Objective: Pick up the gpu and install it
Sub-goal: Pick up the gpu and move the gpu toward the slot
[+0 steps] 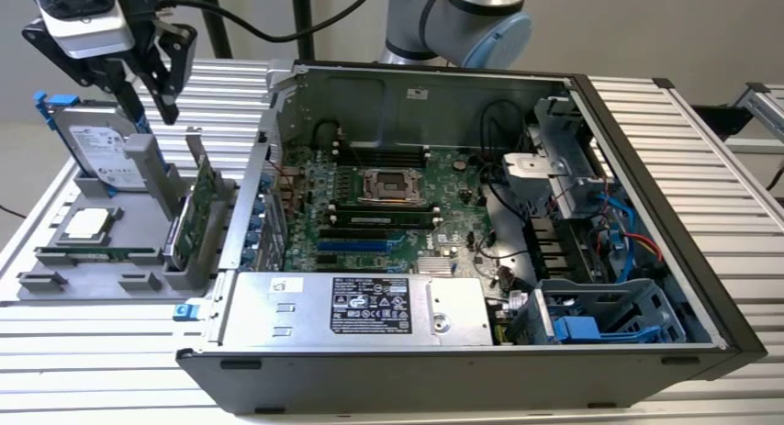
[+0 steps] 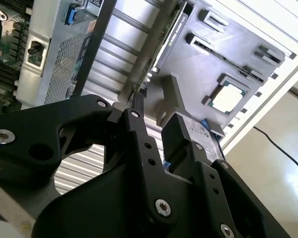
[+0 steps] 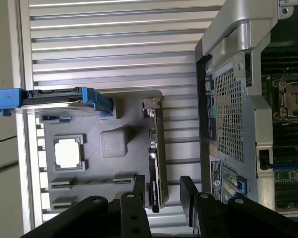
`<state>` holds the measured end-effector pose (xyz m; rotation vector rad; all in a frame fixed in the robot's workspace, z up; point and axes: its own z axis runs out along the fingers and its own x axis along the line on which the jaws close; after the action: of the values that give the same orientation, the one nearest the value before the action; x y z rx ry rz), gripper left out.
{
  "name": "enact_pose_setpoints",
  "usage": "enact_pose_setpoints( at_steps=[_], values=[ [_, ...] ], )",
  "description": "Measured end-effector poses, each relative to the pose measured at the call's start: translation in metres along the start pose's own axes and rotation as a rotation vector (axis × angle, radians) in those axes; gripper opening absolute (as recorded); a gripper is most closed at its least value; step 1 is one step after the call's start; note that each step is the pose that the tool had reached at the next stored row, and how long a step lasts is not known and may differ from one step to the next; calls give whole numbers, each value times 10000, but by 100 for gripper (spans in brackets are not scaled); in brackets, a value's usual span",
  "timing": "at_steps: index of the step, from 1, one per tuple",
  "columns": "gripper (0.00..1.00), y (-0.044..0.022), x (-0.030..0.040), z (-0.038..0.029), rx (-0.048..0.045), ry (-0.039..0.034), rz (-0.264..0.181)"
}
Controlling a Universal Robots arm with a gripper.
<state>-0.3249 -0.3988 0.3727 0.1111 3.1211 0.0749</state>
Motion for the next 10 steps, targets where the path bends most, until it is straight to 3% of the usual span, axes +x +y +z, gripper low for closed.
enact_pose_setpoints(
  at_steps=[10],
  values=[
    [100, -2, 1, 45, 0, 0, 0]
  ],
)
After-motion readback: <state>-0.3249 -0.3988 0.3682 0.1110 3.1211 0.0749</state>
